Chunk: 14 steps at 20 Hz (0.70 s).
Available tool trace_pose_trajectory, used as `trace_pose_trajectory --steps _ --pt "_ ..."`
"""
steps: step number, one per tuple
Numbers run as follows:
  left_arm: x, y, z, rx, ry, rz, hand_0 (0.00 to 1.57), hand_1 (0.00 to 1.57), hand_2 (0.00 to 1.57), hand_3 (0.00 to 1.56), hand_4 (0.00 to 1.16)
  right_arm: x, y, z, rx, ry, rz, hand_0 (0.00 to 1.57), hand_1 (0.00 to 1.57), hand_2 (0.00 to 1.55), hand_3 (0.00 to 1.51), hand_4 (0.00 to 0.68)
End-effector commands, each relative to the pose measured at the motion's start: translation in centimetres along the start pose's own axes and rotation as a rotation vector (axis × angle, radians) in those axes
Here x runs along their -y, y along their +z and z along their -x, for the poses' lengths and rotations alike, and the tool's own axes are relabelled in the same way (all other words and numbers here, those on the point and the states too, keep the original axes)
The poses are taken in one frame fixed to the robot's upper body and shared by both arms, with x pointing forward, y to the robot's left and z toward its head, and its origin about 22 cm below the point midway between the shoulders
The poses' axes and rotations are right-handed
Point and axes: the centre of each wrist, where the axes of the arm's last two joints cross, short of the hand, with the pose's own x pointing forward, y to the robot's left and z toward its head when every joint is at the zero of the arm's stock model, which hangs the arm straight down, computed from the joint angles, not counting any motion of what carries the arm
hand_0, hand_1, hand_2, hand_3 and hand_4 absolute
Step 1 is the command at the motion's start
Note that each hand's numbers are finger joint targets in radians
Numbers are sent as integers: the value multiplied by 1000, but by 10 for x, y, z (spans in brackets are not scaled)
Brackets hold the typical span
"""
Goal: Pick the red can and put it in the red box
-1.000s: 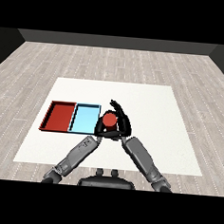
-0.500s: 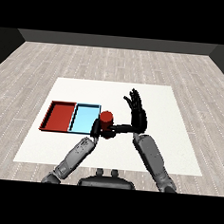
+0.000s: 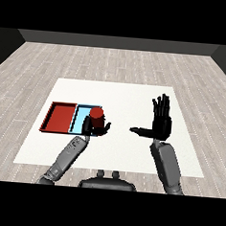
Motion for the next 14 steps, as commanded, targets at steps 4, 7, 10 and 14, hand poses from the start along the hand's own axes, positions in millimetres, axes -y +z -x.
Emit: trace_pose_trajectory --steps 4,7,10,14 --pt "-60 -13 -18 25 -139 -60 1571 1571 1557 1458 1112 40 36 18 -68 74 42 0 0 0 0 0" --pt "-89 -11 -31 32 -176 -116 1571 1571 1552 1420 1119 76 51 30 -146 152 77 0 0 0 0 0" --pt "-76 -14 -18 35 -269 -125 1571 1571 1550 1416 1135 64 70 55 -182 127 71 0 0 0 0 0" --pt "-118 -59 -25 -42 -404 -203 1571 1571 1533 1402 1124 81 84 58 -225 143 78 0 0 0 0 0"
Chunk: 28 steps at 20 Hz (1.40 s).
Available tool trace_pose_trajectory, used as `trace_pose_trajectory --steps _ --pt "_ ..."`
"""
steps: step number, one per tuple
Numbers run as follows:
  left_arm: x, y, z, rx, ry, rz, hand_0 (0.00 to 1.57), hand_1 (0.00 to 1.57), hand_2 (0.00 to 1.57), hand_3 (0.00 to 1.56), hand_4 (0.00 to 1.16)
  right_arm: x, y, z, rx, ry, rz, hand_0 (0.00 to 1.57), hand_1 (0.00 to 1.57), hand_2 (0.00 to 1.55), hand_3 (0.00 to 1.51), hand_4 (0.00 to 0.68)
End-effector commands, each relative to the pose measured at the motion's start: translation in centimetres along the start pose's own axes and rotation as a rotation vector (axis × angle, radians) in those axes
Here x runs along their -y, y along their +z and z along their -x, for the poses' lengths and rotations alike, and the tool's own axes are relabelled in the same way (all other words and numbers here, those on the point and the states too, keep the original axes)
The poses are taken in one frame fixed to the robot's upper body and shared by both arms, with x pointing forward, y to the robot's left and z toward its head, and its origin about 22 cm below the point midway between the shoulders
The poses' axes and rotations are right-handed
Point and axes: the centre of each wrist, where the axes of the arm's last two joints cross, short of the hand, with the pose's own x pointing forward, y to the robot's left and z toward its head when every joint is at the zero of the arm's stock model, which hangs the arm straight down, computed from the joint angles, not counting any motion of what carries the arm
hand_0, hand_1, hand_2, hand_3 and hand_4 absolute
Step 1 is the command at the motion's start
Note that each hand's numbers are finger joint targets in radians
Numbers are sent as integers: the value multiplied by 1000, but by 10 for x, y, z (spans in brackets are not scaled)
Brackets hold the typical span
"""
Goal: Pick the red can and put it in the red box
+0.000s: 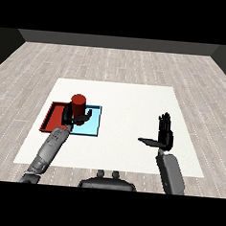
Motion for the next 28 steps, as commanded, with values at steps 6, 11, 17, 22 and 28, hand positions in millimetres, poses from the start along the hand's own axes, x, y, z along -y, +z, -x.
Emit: trace_pose_trajectory --steps 6,11,17,22,28 --pt "-55 -61 42 -204 -211 -98 1544 1544 1523 1445 1079 14 14 26 -68 22 32 0 0 0 0 0" --pt "-94 -25 120 -373 -286 -175 1571 1571 1571 1490 1087 -4 11 38 -21 38 14 0 0 0 0 0" --pt "-116 -32 141 -527 -372 -196 1474 1474 1489 1457 1020 5 2 34 13 47 -16 0 0 0 0 0" --pt "-126 -20 157 -695 -470 -193 333 333 454 328 723 23 7 21 47 72 -17 0 0 0 0 0" --pt "-103 5 176 -778 -351 -218 1128 1128 1094 0 525 11 4 17 70 73 -5 0 0 0 0 0"
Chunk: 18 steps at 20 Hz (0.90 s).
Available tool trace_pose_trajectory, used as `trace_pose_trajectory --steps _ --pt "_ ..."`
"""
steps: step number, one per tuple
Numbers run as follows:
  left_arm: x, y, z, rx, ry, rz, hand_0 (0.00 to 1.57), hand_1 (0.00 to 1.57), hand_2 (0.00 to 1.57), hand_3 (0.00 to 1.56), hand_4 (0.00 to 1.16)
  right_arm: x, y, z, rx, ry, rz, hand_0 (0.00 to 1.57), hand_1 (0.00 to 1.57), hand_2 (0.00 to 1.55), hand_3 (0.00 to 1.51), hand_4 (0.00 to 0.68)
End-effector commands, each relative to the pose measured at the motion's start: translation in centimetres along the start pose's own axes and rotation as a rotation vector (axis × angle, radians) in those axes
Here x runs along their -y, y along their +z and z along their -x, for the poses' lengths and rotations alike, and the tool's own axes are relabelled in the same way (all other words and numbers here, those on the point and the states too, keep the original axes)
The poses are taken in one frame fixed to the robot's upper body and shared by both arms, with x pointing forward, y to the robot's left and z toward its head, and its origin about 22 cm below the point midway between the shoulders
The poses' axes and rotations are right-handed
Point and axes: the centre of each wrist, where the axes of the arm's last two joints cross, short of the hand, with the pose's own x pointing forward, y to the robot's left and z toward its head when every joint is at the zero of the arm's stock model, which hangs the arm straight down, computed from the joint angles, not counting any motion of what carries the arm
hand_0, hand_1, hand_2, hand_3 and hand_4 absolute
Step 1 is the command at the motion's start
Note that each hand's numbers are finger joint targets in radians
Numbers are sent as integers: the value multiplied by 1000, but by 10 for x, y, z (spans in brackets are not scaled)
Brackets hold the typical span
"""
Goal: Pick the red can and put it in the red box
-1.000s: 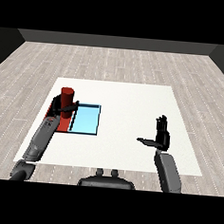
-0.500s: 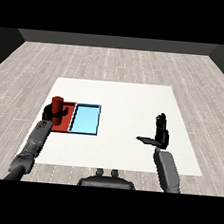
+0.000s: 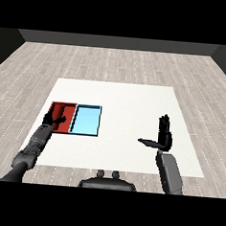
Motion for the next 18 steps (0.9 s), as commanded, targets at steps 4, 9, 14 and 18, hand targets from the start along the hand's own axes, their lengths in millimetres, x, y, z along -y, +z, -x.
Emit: trace_pose_trajectory --steps 4,9,14,18 --pt "-10 -5 2 -38 -159 125 0 0 0 0 654 7 3 -8 26 -15 -11 0 0 0 0 0" --pt "-13 -7 -3 -90 -264 143 0 0 0 0 0 -7 -12 -20 39 -55 -38 0 0 0 0 0" --pt "-3 -4 -6 -144 -157 93 0 0 0 0 0 -15 -5 -14 61 -48 -14 0 0 0 0 0" --pt "-3 -4 -9 65 128 -71 0 0 0 0 0 12 6 -17 71 -46 -36 0 0 0 0 0"
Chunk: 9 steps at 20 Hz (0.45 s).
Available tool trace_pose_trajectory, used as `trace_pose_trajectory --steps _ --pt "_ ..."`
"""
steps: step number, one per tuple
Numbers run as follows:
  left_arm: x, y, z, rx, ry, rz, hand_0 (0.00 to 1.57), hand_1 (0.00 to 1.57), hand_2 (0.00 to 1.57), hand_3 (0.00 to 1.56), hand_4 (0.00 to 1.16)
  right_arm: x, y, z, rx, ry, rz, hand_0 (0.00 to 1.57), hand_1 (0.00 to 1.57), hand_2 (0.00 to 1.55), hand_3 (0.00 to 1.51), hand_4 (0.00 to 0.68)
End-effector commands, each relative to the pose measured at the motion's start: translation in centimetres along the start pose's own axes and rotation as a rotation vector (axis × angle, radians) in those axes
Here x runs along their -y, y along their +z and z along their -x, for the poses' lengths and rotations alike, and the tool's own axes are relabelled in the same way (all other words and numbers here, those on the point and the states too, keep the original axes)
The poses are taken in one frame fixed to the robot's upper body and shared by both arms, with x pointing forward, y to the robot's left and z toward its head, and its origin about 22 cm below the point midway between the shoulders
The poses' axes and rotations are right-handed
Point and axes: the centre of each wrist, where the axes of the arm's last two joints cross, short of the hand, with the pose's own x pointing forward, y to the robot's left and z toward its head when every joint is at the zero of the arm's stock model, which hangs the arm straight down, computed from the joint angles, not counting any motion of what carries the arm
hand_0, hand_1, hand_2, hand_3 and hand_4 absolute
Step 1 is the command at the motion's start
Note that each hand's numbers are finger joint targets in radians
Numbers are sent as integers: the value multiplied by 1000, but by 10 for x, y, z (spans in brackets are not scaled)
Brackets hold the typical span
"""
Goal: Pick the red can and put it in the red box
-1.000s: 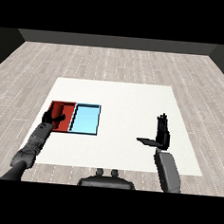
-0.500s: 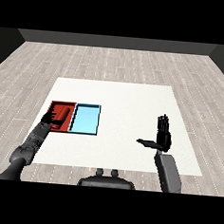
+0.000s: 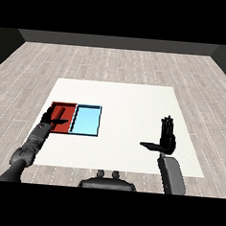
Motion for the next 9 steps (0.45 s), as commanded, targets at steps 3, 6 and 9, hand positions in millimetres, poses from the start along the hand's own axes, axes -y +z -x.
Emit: trace_pose_trajectory --steps 3,6,9 --pt "9 2 -52 350 456 -129 0 0 0 0 0 -1 1 -2 -1 -12 -17 0 0 0 0 0" --pt "11 7 -71 605 611 -97 0 0 0 0 0 -4 0 4 -9 -37 -31 0 0 0 0 0" --pt "25 18 -84 751 686 -44 0 0 0 0 0 -4 -2 0 6 -47 -54 0 0 0 0 0"
